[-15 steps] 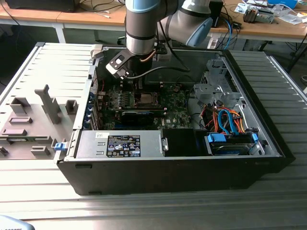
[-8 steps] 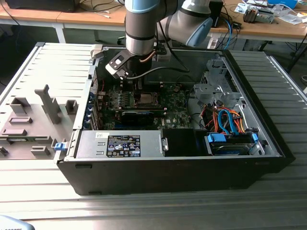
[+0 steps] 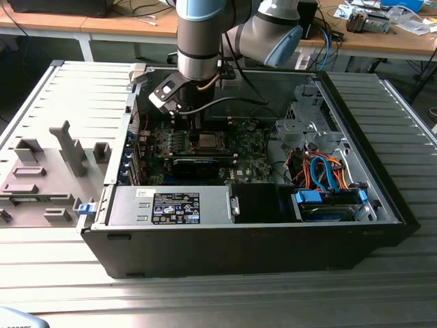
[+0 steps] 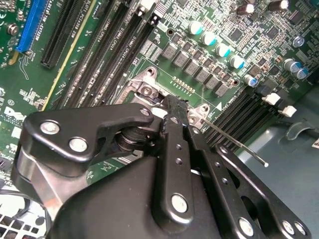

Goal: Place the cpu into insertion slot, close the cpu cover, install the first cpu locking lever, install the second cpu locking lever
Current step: 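Close the cpu cover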

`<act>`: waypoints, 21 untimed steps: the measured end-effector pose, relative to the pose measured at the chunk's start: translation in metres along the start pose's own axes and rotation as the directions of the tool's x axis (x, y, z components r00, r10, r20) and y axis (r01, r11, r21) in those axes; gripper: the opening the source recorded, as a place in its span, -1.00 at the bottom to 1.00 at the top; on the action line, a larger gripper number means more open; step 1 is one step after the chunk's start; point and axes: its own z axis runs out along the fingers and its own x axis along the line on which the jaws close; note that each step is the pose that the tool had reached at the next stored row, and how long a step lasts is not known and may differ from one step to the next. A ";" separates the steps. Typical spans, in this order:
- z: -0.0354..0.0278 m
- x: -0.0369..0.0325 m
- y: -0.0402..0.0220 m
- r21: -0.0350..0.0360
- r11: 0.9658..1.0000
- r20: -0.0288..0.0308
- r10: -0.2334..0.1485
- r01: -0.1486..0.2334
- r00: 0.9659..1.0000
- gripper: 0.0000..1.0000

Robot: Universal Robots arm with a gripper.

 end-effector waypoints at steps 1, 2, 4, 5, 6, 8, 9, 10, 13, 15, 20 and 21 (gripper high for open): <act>0.0003 0.0000 -0.0002 0.000 1.000 0.000 0.000 0.000 1.000 -0.79; 0.0007 0.0001 -0.0005 0.000 1.000 0.000 0.000 0.000 1.000 -0.79; 0.0014 0.0001 -0.0011 0.000 1.000 0.000 0.000 0.000 1.000 -0.79; 0.0017 0.0002 -0.0013 0.000 1.000 0.000 0.000 0.000 1.000 -0.79; 0.0023 0.0002 -0.0015 0.000 1.000 0.000 0.000 0.000 1.000 -0.79; 0.0029 0.0002 -0.0019 0.000 1.000 0.000 0.000 0.000 1.000 -0.79; 0.0032 0.0002 -0.0022 0.000 1.000 0.000 0.000 0.000 1.000 -0.79; 0.0034 0.0002 -0.0023 0.000 1.000 0.000 0.000 0.000 1.000 -0.79; 0.0043 0.0003 -0.0028 0.000 1.000 0.000 0.000 0.000 1.000 -0.79; 0.0049 0.0004 -0.0031 0.000 1.000 0.000 0.000 0.000 1.000 -0.79; 0.0055 0.0004 -0.0035 0.000 1.000 0.000 0.000 0.000 1.000 -0.79; 0.0055 0.0004 -0.0035 0.000 1.000 0.000 0.000 0.000 1.000 -0.79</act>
